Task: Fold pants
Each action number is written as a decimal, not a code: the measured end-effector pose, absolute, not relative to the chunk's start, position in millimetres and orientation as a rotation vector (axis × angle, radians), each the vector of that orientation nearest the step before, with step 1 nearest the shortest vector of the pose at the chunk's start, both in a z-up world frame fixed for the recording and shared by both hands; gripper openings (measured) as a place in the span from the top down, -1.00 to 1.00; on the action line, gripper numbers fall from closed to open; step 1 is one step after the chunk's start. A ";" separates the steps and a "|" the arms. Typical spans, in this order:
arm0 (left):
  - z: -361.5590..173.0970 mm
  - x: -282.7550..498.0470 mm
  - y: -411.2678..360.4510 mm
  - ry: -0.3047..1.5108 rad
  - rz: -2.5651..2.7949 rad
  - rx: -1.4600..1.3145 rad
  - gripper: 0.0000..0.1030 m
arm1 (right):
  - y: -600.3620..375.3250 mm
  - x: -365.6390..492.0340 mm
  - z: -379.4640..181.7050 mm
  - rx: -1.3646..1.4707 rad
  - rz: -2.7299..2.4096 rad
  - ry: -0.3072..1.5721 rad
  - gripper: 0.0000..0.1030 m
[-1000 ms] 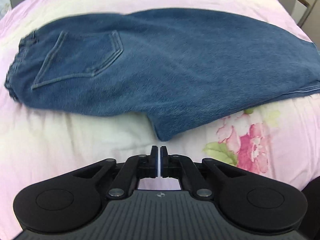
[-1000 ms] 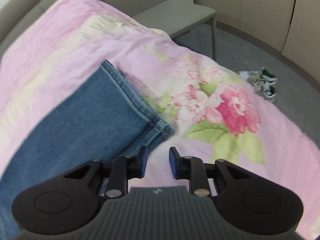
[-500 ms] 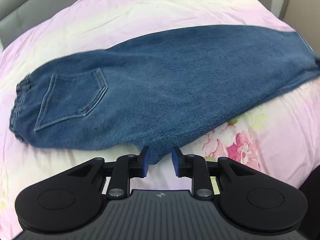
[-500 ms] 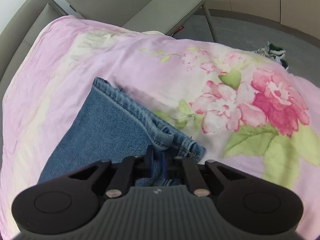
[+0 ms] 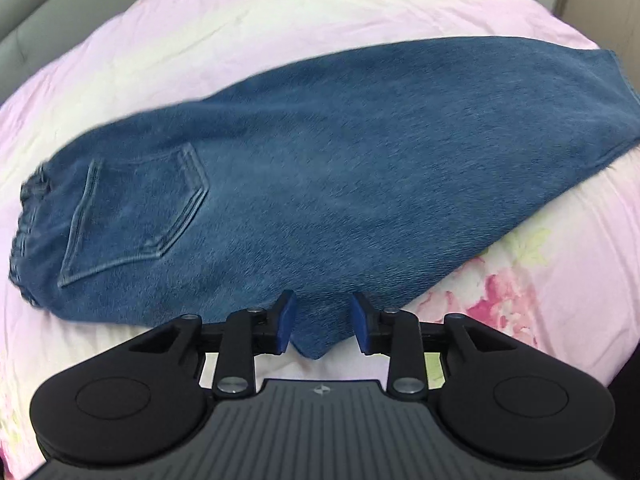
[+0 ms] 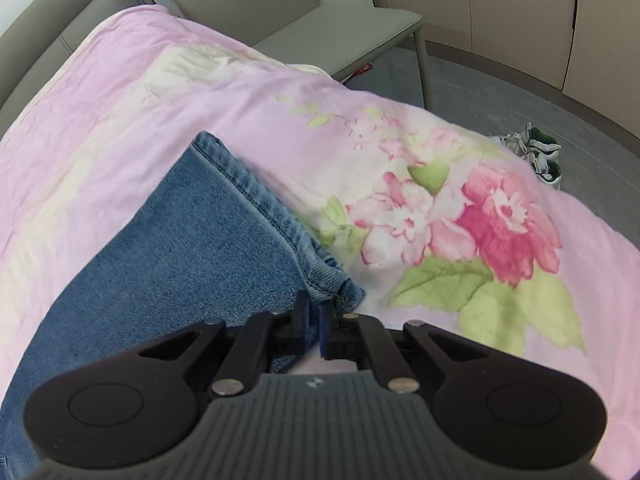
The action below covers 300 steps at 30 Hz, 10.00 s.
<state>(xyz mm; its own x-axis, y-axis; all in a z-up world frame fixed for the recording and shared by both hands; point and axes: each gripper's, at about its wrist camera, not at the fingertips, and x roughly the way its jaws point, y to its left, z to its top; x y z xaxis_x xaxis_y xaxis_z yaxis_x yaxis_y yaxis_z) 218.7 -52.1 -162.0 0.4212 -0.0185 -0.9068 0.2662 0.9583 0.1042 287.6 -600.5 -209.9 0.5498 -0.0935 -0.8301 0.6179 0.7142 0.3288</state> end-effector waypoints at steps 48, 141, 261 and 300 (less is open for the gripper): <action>-198.3 307.6 -309.3 1.129 -0.644 0.090 0.86 | -624.7 266.2 -166.5 0.830 -0.204 0.698 0.74; -177.2 307.6 -14.9 1.007 -0.313 -0.416 -0.05 | -228.5 374.1 -205.4 -0.080 0.312 0.934 0.87; -192.4 195.4 289.2 0.801 0.367 -0.958 -0.73 | -41.0 375.4 -204.3 -0.912 0.739 0.966 0.54; -87.9 229.4 186.1 0.615 0.113 -0.609 0.04 | -96.2 395.7 -195.2 -0.638 0.711 1.022 0.33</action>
